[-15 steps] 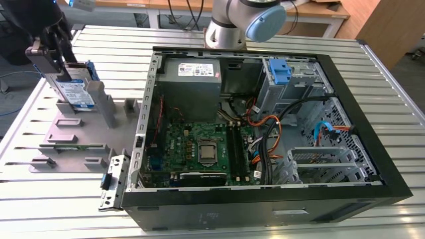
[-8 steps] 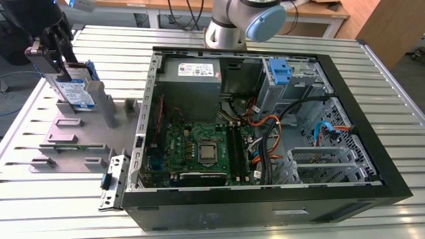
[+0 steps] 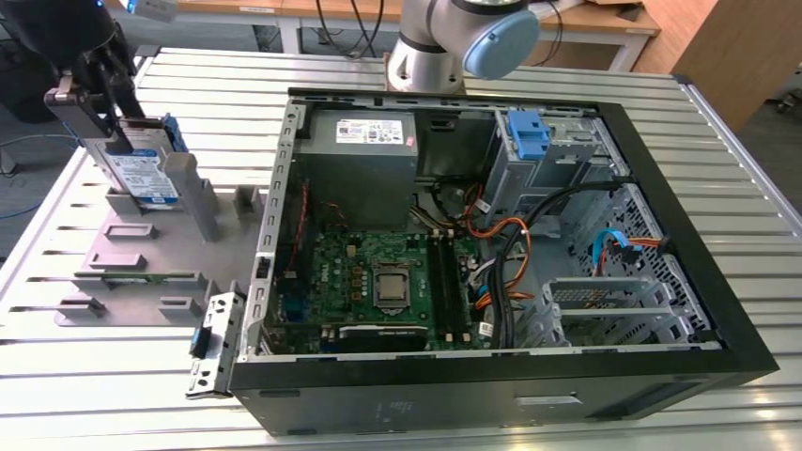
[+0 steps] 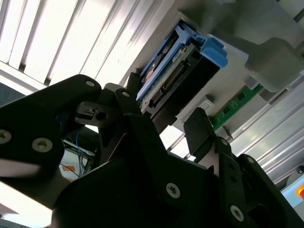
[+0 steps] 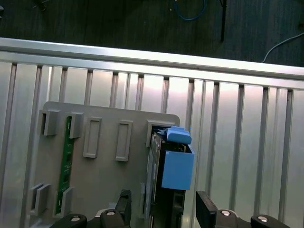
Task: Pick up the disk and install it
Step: 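Pick up the disk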
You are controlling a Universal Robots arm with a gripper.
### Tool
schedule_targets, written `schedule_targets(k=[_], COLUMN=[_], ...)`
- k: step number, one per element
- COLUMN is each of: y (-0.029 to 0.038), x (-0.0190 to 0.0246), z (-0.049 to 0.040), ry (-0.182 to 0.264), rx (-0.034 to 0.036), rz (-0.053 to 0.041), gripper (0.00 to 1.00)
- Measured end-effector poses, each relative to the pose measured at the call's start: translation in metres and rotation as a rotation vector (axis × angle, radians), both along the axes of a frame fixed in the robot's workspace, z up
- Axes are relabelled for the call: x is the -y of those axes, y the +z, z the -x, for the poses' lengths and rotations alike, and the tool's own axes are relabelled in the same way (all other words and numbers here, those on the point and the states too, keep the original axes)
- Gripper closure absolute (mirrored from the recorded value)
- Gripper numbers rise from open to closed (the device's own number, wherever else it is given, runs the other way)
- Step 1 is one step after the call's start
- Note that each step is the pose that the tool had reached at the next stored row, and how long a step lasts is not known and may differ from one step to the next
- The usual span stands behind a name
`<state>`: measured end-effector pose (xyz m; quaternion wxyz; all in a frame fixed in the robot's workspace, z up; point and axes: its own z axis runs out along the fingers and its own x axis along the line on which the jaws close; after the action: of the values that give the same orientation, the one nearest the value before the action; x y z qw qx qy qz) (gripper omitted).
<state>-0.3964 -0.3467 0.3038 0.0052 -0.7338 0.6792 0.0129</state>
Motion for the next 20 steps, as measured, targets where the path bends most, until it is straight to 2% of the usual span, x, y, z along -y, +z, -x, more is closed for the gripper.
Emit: schedule_targets(k=[6,10,14,20], y=[-0.0058,-0.0058,-0.0031,-0.0038], x=[-0.0006,-0.0006,-0.0006,-0.0015], z=[0.0044,0.0044,0.0044,0.0044], ry=[0.000,0.000,0.000,0.000], rx=[0.0165,0.0166,0.0166,0.0190], rz=[-0.0001,0.0000,-0.0023,-0.0037], gripper=[0.36,0.36,0.36,0.36])
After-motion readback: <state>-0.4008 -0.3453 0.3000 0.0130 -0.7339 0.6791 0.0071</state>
